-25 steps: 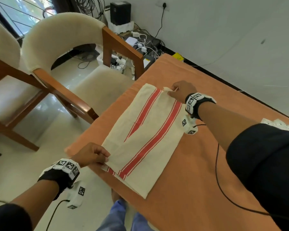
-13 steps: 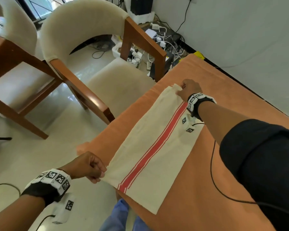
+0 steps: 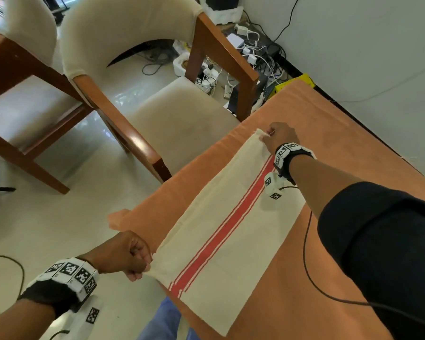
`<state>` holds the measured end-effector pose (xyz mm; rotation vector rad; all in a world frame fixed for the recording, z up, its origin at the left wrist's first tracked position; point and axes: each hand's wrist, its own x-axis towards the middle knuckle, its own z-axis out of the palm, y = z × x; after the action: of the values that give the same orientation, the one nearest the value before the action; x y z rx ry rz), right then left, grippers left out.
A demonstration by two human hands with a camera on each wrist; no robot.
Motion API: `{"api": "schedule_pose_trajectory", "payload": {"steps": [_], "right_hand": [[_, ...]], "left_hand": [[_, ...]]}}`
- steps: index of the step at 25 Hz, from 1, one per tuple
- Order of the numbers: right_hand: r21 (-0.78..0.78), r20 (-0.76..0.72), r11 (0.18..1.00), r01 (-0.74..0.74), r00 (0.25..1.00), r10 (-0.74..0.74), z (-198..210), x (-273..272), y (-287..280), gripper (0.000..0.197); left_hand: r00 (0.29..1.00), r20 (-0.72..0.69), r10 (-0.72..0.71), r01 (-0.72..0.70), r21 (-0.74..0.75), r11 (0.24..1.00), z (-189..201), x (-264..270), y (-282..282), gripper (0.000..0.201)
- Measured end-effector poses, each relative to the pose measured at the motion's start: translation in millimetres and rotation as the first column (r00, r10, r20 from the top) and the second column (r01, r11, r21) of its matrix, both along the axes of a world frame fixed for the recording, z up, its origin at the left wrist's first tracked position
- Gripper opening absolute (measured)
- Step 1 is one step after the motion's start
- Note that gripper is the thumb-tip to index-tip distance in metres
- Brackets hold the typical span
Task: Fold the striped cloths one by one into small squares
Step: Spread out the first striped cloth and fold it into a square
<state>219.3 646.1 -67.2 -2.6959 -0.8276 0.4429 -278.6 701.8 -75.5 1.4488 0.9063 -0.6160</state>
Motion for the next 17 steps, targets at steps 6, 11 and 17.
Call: {"api": "schedule_pose_trajectory", "payload": {"steps": [6,11,17], "right_hand": [[0.034,-0.046,0.997,0.067,0.997,-0.065,-12.4,8.1,-3.1,0.021],[0.024,-0.028,0.994,0.104,0.994,-0.103,-21.5,10.5,-3.1,0.026],[-0.055,0.026,0.993,0.108,0.994,-0.106,-19.0,10.5,-0.2,0.037]], "left_hand": [[0.999,0.027,0.040,-0.041,0.031,0.999,1.1,2.6,4.3,0.009],[0.998,0.005,0.067,-0.067,0.076,0.995,1.9,5.8,2.1,0.008],[0.999,-0.032,-0.038,0.042,0.153,0.987,1.9,13.9,2.7,0.007]]}}
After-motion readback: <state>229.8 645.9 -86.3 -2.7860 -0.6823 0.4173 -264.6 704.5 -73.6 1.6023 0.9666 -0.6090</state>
